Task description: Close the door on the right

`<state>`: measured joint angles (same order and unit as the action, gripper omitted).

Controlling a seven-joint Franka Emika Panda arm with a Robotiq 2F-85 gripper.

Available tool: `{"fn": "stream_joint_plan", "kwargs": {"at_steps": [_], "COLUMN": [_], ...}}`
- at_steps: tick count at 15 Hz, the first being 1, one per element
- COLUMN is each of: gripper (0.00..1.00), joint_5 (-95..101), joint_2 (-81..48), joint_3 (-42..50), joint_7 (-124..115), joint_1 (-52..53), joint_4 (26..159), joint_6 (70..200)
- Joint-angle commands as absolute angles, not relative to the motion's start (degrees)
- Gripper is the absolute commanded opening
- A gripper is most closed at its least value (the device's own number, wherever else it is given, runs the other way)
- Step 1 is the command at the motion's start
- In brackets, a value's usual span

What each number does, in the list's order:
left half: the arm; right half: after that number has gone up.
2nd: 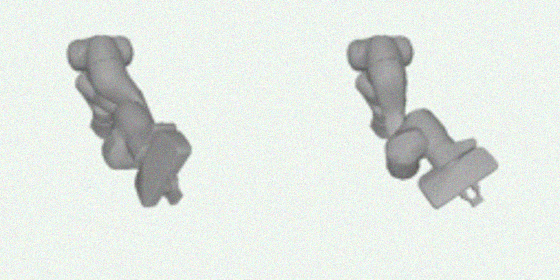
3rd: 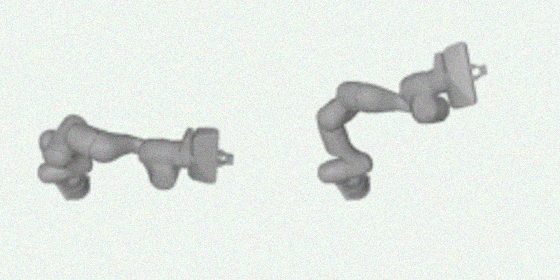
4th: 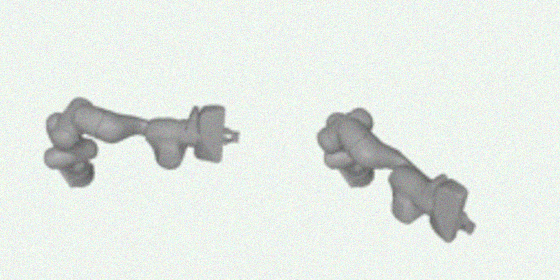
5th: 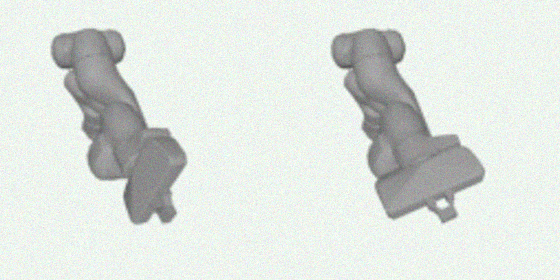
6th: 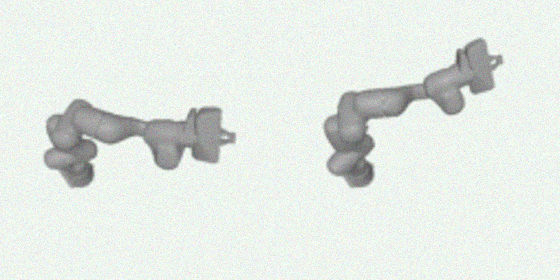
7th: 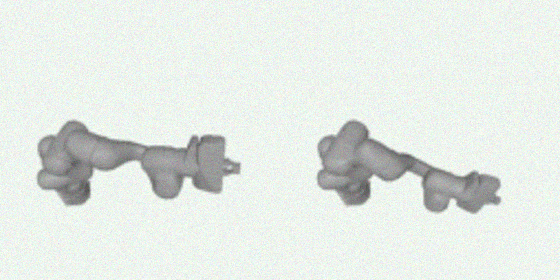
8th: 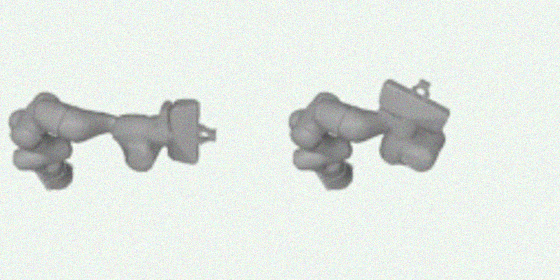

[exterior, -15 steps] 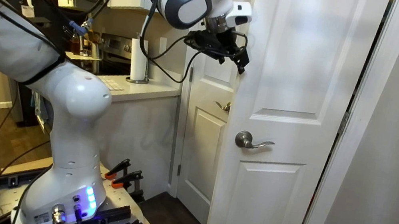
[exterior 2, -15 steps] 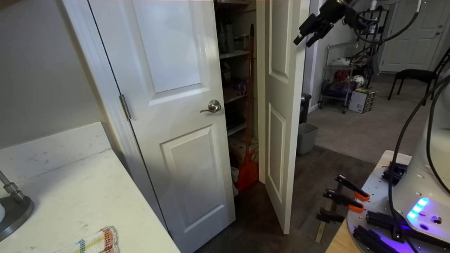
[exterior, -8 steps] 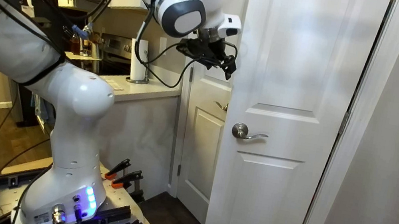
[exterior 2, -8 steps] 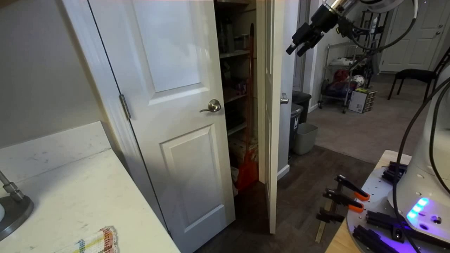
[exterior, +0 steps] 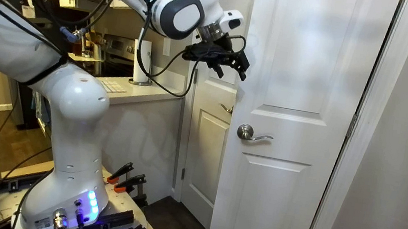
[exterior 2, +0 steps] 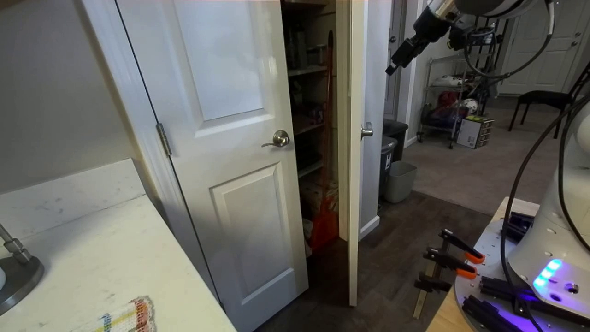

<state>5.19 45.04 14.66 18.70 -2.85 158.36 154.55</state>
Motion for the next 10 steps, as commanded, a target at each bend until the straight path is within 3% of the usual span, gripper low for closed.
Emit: {"fn": "stream_joint_plan", "kwargs": {"at_steps": [1, 8, 10], "gripper": [1.0, 1.0, 1.0], "joint_5": [9.53, 12.4, 13.81], "joint_2": [43.33, 37.74, 36.1], "joint_3": [8.2, -3.24, -2.63], "joint_7": [15.3, 7.4, 8.76], "joint_1": [-7.68, -12.47, -13.74], "joint_4": [158.82, 154.95, 156.04], "joint_6": [161.39, 166.8, 169.03]}}
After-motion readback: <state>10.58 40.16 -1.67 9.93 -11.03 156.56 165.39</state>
